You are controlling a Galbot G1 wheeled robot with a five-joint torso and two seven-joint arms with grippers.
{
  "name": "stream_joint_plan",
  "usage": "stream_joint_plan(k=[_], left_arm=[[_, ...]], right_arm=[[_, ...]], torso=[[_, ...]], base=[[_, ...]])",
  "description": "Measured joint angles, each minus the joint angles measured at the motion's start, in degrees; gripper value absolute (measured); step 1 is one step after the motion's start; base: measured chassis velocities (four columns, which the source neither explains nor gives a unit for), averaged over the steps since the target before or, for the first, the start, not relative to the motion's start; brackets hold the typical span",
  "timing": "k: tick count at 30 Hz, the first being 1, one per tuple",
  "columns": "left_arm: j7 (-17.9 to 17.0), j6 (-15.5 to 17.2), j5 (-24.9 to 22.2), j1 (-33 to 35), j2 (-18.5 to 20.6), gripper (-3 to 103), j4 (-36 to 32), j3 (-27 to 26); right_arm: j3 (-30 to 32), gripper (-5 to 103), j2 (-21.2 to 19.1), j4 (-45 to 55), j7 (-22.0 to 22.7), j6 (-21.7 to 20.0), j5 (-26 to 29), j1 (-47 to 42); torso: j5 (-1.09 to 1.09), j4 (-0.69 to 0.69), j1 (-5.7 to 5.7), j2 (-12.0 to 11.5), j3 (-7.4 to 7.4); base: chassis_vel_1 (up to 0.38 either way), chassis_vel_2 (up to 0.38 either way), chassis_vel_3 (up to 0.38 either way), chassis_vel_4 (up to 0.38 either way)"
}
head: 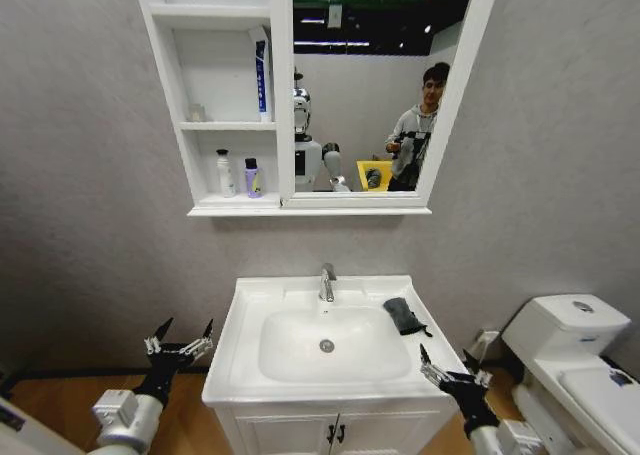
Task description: Move facial cleanser and shampoo from washbasin to cabinet, then wipe washbasin with towel.
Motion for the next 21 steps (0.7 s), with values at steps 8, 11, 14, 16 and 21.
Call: stream_joint_plan(k=[8,11,14,16,21], left_arm=[[0.0,0.0,0.0,0.0,0.0,100,0.0,0.0],[0.0,0.0,0.0,0.0,0.0,100,0.0,0.0],[0.0,0.0,0.0,0.0,0.0,100,0.0,0.0],[0.0,0.0,0.0,0.0,0.0,100,0.0,0.0],[0.0,0.0,0.0,0.0,0.0,100,0.0,0.0]], right_arm=[[-1.3,100,0.0,1.3,-0.2,0.3,-2.8,-1.5],[-1.3,100,0.0,1.2,-0.2,0.3,-2.8,-1.4],[-1.4,100,-0.1,1.1,-0.2,0.3,-2.8,-1.2],[-1.4,100,-0.1,1.0,-0.2,0.3,-2.8,-1.2],[-1.4,100,-0.1,0.9,-0.2,0.3,-2.8,-1.1]], torso=[[0.01,-0.01,0.00,0.0,0.01],[0.01,-0.02,0.00,0.0,0.01],[0.01,-0.02,0.01,0.0,0.01],[0.01,-0.02,0.01,0.0,0.01],[0.01,-0.02,0.02,0.0,0.01]], base=[[0.000,0.000,0.000,0.000],[0.000,0.000,0.000,0.000],[0.000,0.000,0.000,0.000],[0.000,0.000,0.000,0.000],[0.000,0.000,0.000,0.000]])
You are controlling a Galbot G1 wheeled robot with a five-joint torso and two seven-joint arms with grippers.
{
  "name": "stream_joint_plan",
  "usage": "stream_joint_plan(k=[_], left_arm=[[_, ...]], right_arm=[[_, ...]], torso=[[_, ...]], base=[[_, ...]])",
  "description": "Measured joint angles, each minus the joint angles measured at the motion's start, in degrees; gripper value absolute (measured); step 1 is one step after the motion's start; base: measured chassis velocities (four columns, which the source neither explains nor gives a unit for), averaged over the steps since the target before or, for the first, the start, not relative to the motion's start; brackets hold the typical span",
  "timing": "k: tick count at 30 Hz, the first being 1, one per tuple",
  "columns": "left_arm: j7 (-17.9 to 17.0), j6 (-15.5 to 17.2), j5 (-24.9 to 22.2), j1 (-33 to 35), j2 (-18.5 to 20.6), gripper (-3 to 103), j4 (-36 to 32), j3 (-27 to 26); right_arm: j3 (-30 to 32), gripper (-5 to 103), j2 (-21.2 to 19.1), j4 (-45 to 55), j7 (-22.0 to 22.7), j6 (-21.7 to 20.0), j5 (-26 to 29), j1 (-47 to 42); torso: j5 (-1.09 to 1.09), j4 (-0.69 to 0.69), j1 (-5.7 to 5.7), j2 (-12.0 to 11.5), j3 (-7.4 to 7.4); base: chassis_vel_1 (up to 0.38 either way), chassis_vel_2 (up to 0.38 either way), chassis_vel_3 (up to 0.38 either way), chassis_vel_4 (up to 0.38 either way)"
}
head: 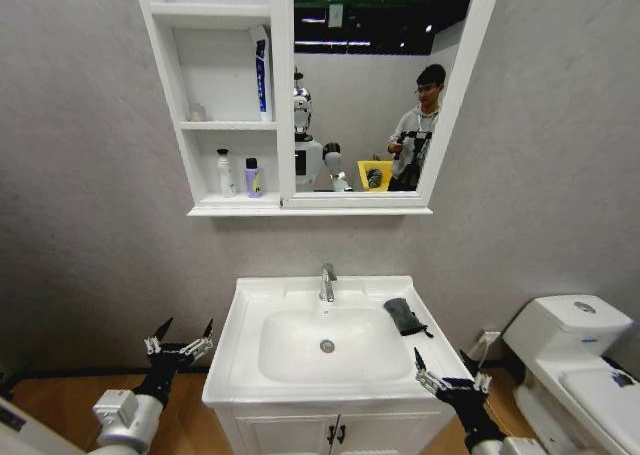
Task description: Move facial cleanser and shampoo from washbasin to cabinet, then wipe washbasin with towel.
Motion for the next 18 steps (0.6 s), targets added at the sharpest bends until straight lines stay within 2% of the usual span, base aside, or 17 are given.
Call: stream_joint_plan(k=[10,18], left_arm=[[0.0,0.0,0.0,0.0,0.0,100,0.0,0.0],[0.0,0.0,0.0,0.0,0.0,100,0.0,0.0]], right_arm=[[0.0,100,0.0,-0.1,0.0,-0.1,0.1,0.1],[-0.1,100,0.0,-0.2,0.0,-0.1,0.1,0.2]], torso=[[0.01,0.00,0.01,0.0,0.00],[0.00,0.01,-0.01,0.0,0.00]], base=[[0.098,-0.075,-0.092,0.091],[0.220,-0.237,-0.218,0.214]])
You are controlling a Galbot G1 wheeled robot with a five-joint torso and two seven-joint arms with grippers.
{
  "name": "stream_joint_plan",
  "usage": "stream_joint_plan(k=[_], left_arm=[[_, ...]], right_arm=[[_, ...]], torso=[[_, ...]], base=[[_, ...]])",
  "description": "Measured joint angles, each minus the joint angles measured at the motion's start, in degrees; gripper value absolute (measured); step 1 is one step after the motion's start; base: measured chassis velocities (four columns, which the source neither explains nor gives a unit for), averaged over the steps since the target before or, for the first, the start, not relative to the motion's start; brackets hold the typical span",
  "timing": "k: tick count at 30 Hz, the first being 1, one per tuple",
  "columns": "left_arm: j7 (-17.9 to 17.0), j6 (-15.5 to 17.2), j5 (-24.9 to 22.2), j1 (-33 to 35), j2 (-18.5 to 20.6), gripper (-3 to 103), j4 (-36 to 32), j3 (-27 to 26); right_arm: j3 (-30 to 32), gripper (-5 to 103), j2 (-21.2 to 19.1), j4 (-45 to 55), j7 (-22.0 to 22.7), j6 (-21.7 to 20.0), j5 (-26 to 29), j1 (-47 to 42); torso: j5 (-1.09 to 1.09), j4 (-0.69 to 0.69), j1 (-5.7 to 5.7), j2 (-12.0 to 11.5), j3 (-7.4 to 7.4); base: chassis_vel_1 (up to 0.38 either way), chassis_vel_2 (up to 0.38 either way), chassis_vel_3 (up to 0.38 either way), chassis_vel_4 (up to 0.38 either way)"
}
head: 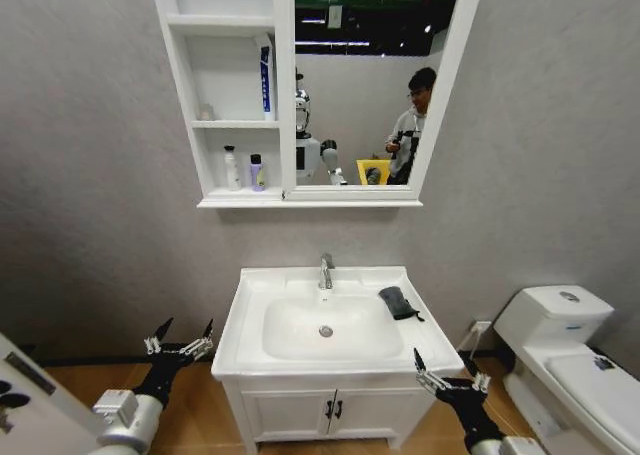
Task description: Move facial cleanser and shampoo from washbasin to cabinet, then wipe washbasin with towel.
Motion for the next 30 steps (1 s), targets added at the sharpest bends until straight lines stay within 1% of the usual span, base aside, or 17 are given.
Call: stream_joint_plan(k=[1,5,6,7,10,11,14,17,18,20,22,24,25,26,30], left_arm=[[0.0,0.0,0.0,0.0,0.0,100,0.0,0.0],[0.0,0.0,0.0,0.0,0.0,100,0.0,0.0],[0.0,0.0,0.0,0.0,0.0,100,0.0,0.0],[0.0,0.0,0.0,0.0,0.0,100,0.0,0.0],[0.0,0.0,0.0,0.0,0.0,100,0.0,0.0],[0.0,0.0,0.0,0.0,0.0,100,0.0,0.0],[0.0,0.0,0.0,0.0,0.0,100,0.0,0.0],[0.0,0.0,0.0,0.0,0.0,100,0.0,0.0],[0.0,0.0,0.0,0.0,0.0,100,0.0,0.0],[0.0,0.0,0.0,0.0,0.0,100,0.0,0.0],[0.0,0.0,0.0,0.0,0.0,100,0.0,0.0],[0.0,0.0,0.0,0.0,0.0,100,0.0,0.0],[0.0,0.0,0.0,0.0,0.0,100,0.0,0.0],[0.0,0.0,0.0,0.0,0.0,100,0.0,0.0],[0.0,0.0,0.0,0.0,0.0,100,0.0,0.0]], right_arm=[[0.0,100,0.0,0.0,0.0,0.0,0.0,0.0],[0.0,100,0.0,0.0,0.0,0.0,0.0,0.0],[0.0,100,0.0,0.0,0.0,0.0,0.0,0.0],[0.0,100,0.0,0.0,0.0,0.0,0.0,0.0],[0.0,100,0.0,0.0,0.0,0.0,0.0,0.0],[0.0,100,0.0,0.0,0.0,0.0,0.0,0.0],[0.0,100,0.0,0.0,0.0,0.0,0.0,0.0],[0.0,100,0.0,0.0,0.0,0.0,0.0,0.0],[0.0,100,0.0,-0.1,0.0,0.0,0.0,0.0],[0.0,100,0.0,-0.1,0.0,0.0,0.0,0.0],[0.0,100,0.0,-0.1,0.0,0.0,0.0,0.0],[0.0,100,0.0,-0.1,0.0,0.0,0.0,0.0],[0.0,100,0.0,-0.1,0.0,0.0,0.0,0.0],[0.0,100,0.0,-0.1,0.0,0.0,0.0,0.0],[0.0,100,0.0,-0.1,0.0,0.0,0.0,0.0]], torso=[[0.00,-0.03,-0.01,0.0,-0.01],[-0.02,0.00,-0.01,0.0,-0.01],[0.01,0.01,0.02,0.0,0.01],[0.01,-0.01,0.00,0.0,0.00],[-0.04,-0.01,-0.02,0.0,-0.01],[0.02,0.02,0.02,0.0,0.01],[-0.01,-0.02,-0.04,0.0,-0.03],[-0.03,0.00,-0.02,0.0,-0.01],[0.02,0.00,0.01,0.0,0.01],[-0.03,-0.02,-0.04,0.0,-0.02],[-0.01,0.00,0.00,0.0,0.00],[0.00,0.00,0.01,0.0,0.00],[0.01,-0.02,-0.02,0.0,-0.02],[-0.02,0.00,0.00,0.0,0.00],[0.00,0.00,-0.02,0.0,-0.02]], base=[[0.273,-0.288,-0.279,0.260],[0.309,-0.292,-0.297,0.282],[0.334,-0.332,-0.331,0.334],[0.326,-0.332,-0.331,0.318],[0.343,-0.367,-0.334,0.330],[0.388,-0.349,-0.355,0.370],[0.375,-0.368,-0.356,0.352],[0.366,-0.388,-0.369,0.366],[0.385,-0.355,-0.325,0.373],[0.319,-0.348,-0.333,0.347],[0.344,-0.350,-0.349,0.370],[0.343,-0.380,-0.358,0.318],[0.343,-0.332,-0.340,0.318],[0.328,-0.370,-0.342,0.354],[0.326,-0.363,-0.338,0.327]])
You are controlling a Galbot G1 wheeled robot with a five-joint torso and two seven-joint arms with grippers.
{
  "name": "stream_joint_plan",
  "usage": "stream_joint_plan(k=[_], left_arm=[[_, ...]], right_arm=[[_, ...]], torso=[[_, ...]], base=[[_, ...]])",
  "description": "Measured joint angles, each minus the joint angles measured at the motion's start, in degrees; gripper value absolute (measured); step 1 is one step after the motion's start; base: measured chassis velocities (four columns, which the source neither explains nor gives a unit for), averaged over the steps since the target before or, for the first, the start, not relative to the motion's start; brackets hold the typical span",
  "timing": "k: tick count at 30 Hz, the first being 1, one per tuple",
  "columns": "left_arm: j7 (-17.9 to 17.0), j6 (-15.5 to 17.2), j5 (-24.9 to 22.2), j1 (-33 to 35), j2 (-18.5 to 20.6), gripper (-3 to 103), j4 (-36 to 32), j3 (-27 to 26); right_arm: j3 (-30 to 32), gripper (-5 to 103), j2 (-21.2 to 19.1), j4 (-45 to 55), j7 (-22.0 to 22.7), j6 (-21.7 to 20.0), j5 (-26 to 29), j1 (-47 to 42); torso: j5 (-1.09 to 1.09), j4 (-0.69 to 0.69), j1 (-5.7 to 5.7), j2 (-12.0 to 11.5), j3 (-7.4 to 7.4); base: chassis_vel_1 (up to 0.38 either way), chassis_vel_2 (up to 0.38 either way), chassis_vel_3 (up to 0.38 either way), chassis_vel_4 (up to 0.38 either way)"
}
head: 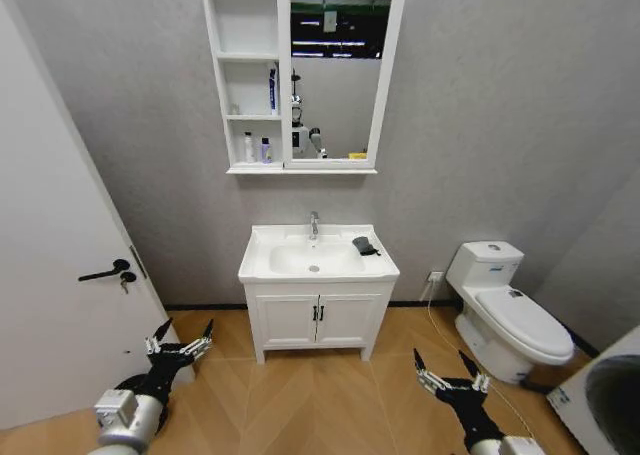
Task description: Move facial cleanser and shampoo from washbasin to cabinet, then wipe washbasin with towel.
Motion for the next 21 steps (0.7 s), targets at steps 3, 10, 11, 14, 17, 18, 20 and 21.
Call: stream_joint_plan(k=[3,10,11,14,17,18,20,21], left_arm=[[0.0,0.0,0.0,0.0,0.0,100,0.0,0.0],[0.0,0.0,0.0,0.0,0.0,100,0.0,0.0],[0.0,0.0,0.0,0.0,0.0,100,0.0,0.0],[0.0,0.0,0.0,0.0,0.0,100,0.0,0.0],[0.0,0.0,0.0,0.0,0.0,100,0.0,0.0],[0.0,0.0,0.0,0.0,0.0,100,0.0,0.0],[0.0,0.0,0.0,0.0,0.0,100,0.0,0.0],[0.0,0.0,0.0,0.0,0.0,100,0.0,0.0]], right_arm=[[0.0,100,0.0,0.0,0.0,0.0,0.0,0.0],[0.0,100,0.0,0.0,0.0,0.0,0.0,0.0],[0.0,100,0.0,0.0,0.0,0.0,0.0,0.0],[0.0,100,0.0,0.0,0.0,0.0,0.0,0.0],[0.0,100,0.0,0.0,0.0,0.0,0.0,0.0],[0.0,100,0.0,0.0,0.0,0.0,0.0,0.0],[0.0,100,0.0,0.0,0.0,0.0,0.0,0.0],[0.0,100,0.0,0.0,0.0,0.0,0.0,0.0]], torso=[[-0.01,0.00,0.01,0.0,0.01],[-0.01,0.01,-0.03,0.0,0.00],[-0.01,0.04,-0.04,0.0,-0.01],[0.00,-0.07,-0.01,0.0,0.01],[-0.01,-0.02,0.04,0.0,0.02],[-0.01,-0.02,0.04,0.0,0.02],[0.02,0.03,0.08,0.0,0.03],[0.00,0.02,0.08,0.0,0.03]], base=[[0.330,-0.313,-0.318,0.320],[0.259,-0.223,-0.254,0.245],[0.118,-0.130,-0.205,0.122],[0.004,-0.006,-0.069,0.062],[-0.063,-0.008,0.001,-0.022],[-0.077,0.031,0.058,-0.050],[-0.058,0.049,0.067,-0.034],[0.000,0.000,0.000,0.000]])
